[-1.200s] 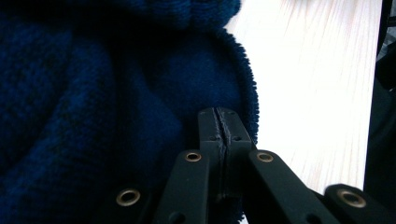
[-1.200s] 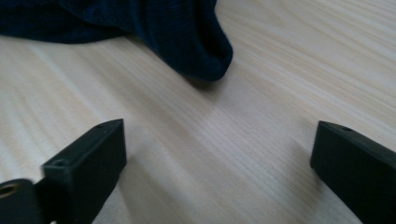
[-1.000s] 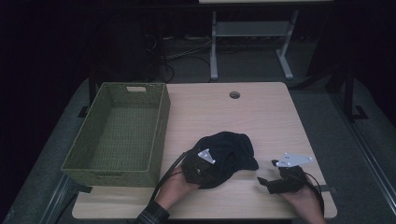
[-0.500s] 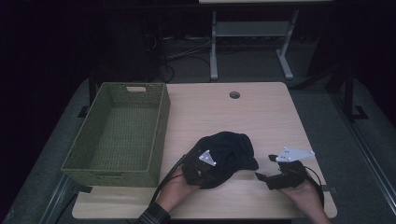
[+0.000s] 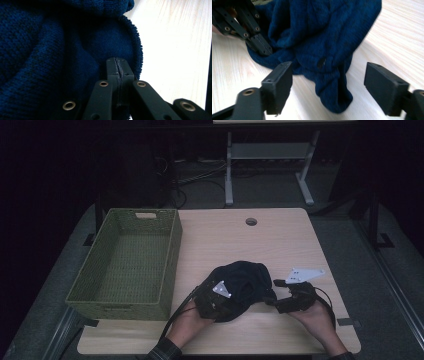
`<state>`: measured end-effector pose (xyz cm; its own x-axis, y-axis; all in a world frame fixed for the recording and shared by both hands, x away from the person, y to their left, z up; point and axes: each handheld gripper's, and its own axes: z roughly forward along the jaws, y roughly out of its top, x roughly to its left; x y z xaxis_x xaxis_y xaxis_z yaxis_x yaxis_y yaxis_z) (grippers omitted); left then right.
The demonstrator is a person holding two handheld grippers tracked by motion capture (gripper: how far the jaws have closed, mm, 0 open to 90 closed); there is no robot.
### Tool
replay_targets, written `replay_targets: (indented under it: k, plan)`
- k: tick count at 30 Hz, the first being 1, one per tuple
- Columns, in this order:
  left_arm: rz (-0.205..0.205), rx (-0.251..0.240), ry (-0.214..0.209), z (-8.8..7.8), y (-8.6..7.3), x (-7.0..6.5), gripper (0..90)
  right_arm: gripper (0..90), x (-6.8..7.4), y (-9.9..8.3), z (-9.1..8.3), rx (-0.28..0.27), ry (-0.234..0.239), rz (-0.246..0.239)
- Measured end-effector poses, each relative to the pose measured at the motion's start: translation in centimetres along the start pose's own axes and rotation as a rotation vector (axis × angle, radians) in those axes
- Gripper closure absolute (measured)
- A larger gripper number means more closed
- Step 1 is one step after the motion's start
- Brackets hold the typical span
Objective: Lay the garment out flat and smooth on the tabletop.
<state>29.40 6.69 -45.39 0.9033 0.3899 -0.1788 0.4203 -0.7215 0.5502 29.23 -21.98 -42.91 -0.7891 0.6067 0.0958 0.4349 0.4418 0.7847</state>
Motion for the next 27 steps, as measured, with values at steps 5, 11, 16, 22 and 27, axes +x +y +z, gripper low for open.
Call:
replay_targets:
  k: [5,11,16,22,27]
  plan:
    - [-0.002,-0.003,-0.007,0.0,0.0,0.1,89.4,41.5,-0.2,0.4,0.9,0.002,0.031,-0.016]
    - [0.005,0.003,-0.004,0.0,0.0,0.0,89.4,65.8,-0.5,0.7,1.9,0.015,0.060,-0.024]
    - [0.013,0.008,0.003,0.0,0.1,-0.1,89.4,77.4,-0.4,0.9,1.9,0.020,0.046,-0.039]
    - [0.008,0.007,0.001,0.0,0.1,-0.1,89.4,78.1,-0.4,1.8,1.8,0.027,0.034,-0.049]
    - [0.006,0.006,-0.003,0.0,0.1,0.0,89.4,78.2,-0.6,2.5,1.6,0.026,0.029,-0.048]
